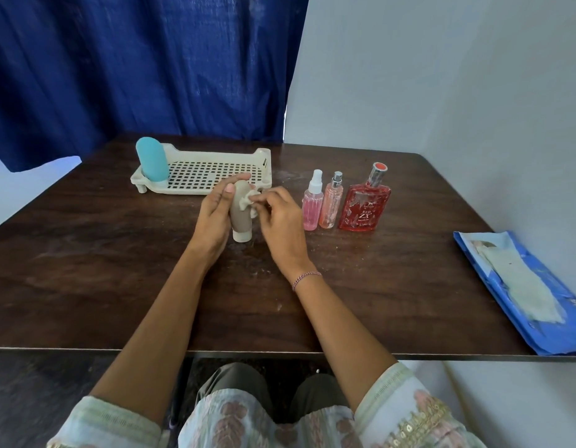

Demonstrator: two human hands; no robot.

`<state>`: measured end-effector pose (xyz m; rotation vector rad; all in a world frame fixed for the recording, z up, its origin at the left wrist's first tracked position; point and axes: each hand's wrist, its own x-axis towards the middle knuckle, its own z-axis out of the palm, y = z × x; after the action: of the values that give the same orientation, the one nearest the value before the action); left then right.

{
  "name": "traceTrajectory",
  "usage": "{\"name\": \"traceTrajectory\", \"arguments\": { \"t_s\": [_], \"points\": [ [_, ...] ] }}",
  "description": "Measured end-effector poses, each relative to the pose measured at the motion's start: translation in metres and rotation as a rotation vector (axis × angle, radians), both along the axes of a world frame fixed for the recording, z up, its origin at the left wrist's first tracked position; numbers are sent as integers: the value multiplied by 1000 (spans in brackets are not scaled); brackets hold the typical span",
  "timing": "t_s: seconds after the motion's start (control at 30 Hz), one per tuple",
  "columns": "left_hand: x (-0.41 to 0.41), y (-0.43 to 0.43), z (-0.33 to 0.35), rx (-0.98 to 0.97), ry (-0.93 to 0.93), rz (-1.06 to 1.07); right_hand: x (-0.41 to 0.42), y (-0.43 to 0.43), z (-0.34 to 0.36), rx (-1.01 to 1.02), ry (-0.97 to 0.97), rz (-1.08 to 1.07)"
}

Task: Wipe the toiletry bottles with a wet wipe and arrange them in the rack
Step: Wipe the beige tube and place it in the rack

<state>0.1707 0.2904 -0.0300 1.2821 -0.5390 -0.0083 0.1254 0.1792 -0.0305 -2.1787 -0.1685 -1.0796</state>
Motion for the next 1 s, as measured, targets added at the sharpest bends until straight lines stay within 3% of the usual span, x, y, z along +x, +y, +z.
{"name": "traceTrajectory", "arguments": {
  "t_s": [0.27, 0.6, 0.87, 1.0],
  "points": [
    [8, 4, -3, 48, -35, 14, 1, 3, 3, -371, -63, 119],
    [8, 4, 1, 27, -47, 10, 4, 7, 4, -38, -40, 62],
    [9, 2, -6, 52, -44, -2, -5, 10, 3, -124, -73, 96],
    [7, 2, -4, 34, -31, -16, 1, 3, 4, 4, -60, 55]
  ]
}}
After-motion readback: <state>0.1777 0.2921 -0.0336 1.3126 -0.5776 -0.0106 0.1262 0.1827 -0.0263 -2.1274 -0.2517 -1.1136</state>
